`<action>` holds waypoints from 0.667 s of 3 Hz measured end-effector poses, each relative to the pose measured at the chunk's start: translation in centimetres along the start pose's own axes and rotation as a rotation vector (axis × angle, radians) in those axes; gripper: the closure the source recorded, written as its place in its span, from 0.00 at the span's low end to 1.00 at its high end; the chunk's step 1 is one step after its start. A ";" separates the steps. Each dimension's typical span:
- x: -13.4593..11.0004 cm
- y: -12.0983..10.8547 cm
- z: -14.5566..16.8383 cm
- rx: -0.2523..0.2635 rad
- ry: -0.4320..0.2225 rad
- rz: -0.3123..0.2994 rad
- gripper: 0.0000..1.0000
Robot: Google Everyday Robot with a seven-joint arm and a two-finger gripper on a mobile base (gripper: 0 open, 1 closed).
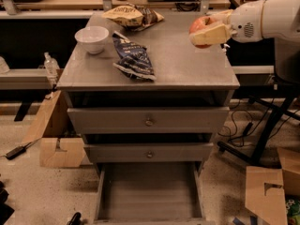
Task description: Pick apple from bottom drawer and place on counter
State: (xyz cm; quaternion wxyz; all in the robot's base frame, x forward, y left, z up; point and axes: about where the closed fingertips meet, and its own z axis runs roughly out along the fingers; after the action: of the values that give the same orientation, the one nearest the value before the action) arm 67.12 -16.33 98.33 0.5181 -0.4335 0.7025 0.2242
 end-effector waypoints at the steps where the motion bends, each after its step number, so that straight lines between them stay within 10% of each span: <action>1: -1.0 -1.8 1.8 -0.003 -0.032 -0.014 1.00; 2: -0.8 -4.7 6.1 -0.030 -0.047 0.013 1.00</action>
Offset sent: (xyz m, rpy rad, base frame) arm 0.1606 0.0279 0.0064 0.1006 -0.0159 0.0200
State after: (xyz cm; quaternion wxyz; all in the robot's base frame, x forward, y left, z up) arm 74.46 -13.81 97.49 0.5265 -0.4312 0.6895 0.2480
